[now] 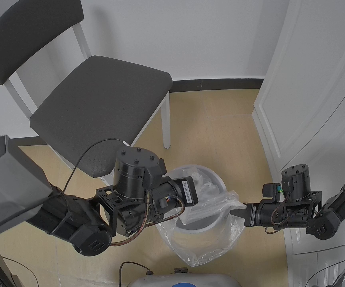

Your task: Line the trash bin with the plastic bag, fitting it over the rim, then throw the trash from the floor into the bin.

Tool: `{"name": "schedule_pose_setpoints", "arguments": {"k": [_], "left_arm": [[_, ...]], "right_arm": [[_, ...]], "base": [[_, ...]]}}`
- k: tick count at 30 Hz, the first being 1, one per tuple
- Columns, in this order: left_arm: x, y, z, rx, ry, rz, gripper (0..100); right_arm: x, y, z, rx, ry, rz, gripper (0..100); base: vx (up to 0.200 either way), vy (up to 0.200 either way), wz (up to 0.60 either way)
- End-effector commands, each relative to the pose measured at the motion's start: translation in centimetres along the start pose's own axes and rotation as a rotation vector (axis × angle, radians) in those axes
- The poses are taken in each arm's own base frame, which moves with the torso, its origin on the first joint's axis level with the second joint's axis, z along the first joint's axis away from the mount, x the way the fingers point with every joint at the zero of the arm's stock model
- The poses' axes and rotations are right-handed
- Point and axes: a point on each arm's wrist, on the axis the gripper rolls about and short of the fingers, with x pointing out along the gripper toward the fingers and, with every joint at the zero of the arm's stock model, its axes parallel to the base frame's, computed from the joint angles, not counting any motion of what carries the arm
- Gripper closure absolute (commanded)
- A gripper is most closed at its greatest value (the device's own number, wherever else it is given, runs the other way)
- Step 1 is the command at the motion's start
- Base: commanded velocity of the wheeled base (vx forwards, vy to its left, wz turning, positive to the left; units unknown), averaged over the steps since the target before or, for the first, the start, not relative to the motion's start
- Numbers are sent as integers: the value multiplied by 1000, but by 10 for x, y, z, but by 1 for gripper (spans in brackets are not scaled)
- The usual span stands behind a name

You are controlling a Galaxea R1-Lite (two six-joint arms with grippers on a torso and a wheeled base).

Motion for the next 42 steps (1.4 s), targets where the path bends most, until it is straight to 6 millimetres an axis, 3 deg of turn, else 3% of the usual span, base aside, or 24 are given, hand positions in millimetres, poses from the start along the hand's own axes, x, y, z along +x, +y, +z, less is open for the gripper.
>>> {"name": "schedule_pose_setpoints", "arguments": {"k": [1, 6, 11, 18, 23, 31, 37, 42], "left_arm": [[2, -3, 5, -59, 12, -22, 100], [12, -4, 8, -96, 40, -22, 100], [37, 4, 2, -119, 97, 34, 100], [55, 16, -5, -125, 132, 79, 100], [84, 26, -1, -129, 108, 82, 100], [105, 21, 11, -134, 117, 90, 100], [123, 17, 1, -129, 145, 45, 100], [137, 16, -3, -126, 140, 28, 100]], "right_arm": [[-8, 12, 21, 11, 24, -4, 100], [-1, 9, 21, 22, 48, -21, 100], [2, 8, 24, 62, 44, -28, 100], [-3, 1, 27, 71, 34, -48, 100], [-4, -2, 27, 62, 41, -60, 100], [-13, 3, 31, 53, 10, -46, 100], [-31, 12, 32, 8, -26, -25, 100], [-31, 12, 27, -28, -15, -37, 100]], "base": [[0, 0, 0], [0, 0, 0], [0, 0, 0], [0, 0, 0], [0, 0, 0], [0, 0, 0], [0, 0, 0], [0, 0, 0]]}}
